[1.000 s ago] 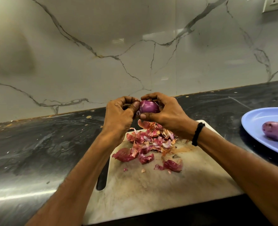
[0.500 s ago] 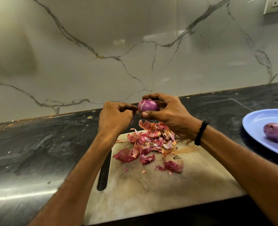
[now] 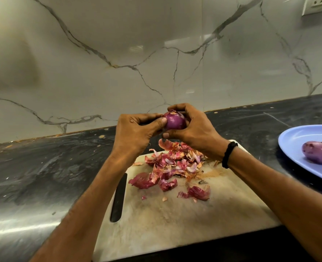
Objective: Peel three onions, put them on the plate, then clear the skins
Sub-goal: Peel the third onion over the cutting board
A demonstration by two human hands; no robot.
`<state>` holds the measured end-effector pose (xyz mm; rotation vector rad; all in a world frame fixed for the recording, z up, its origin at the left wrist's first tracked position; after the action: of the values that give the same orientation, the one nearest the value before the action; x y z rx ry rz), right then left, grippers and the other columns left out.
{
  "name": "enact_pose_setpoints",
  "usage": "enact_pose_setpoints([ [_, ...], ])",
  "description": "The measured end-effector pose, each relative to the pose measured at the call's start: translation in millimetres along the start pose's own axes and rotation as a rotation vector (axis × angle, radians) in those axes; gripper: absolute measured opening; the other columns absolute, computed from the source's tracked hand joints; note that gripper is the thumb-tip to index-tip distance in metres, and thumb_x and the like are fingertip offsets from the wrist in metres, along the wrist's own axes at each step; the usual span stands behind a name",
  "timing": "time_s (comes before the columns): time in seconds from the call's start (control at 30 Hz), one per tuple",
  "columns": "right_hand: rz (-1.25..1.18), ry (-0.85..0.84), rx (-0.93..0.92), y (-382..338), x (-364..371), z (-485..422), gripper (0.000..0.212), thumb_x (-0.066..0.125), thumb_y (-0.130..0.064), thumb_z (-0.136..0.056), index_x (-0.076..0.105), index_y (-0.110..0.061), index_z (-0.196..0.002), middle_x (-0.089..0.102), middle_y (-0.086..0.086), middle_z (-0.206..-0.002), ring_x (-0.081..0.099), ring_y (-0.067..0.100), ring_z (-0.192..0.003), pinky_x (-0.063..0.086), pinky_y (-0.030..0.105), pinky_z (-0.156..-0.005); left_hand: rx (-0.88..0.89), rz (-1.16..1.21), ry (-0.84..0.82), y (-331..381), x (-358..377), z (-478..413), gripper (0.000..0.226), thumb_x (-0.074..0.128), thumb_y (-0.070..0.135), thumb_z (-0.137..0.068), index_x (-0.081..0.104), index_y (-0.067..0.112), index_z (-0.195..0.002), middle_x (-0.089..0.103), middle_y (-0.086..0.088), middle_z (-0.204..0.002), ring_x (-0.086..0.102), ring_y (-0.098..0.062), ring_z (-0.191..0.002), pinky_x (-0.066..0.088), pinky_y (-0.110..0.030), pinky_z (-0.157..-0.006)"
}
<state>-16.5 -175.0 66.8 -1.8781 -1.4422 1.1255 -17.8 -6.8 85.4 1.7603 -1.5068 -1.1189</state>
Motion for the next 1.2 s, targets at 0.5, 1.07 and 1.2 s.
enact_pose_setpoints([
  [0.5,0.167,0.031,-0.027,3.2,-0.6,1.8,0.062,0.087,-0.028,-0.069,0.057,-0.015,-0.122,0.062,0.000,-0.116,0.063,0.014,-0.101,0.058,0.027,-0.084,0.153,-0.377,0.081,-2.0,3.1,2.2,0.026,0.081,0.016,-0.082,0.077,0.006,-0.106,0.077,-0.010,-0.103,0.060,0.009,-0.071,0.048,0.000,-0.067],
  [1.07,0.037,0.016,0.050,1.4,-5.2,0.4,0.059,0.085,-0.021,-0.071,0.053,-0.019,-0.120,0.059,-0.002,-0.115,0.064,0.015,-0.100,0.058,0.029,-0.083,-0.070,0.063,0.025,-7.0,-0.1,-3.6,0.007,0.074,0.015,-0.088,0.079,0.017,-0.093,0.078,-0.006,-0.093,0.076,-0.022,-0.087,0.062,-0.036,-0.080],
  [1.2,0.063,0.015,0.032,2.4,-5.5,0.0,0.058,0.085,-0.023,-0.071,0.053,-0.018,-0.120,0.058,-0.001,-0.115,0.064,0.017,-0.098,0.059,0.028,-0.081,0.056,-0.060,-0.040,-5.5,2.0,-2.1,0.035,0.073,0.030,-0.082,0.075,0.011,-0.111,0.077,-0.002,-0.102,0.075,-0.013,-0.090,0.062,-0.029,-0.081],
])
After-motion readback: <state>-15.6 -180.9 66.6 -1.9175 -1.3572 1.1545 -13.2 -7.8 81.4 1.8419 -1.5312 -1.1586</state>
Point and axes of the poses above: each hand's wrist, its own z-axis away from the middle knuckle, its own x-axis out of the palm, y = z × x, the point moved 3 cm from there along -z, towards the middle knuckle
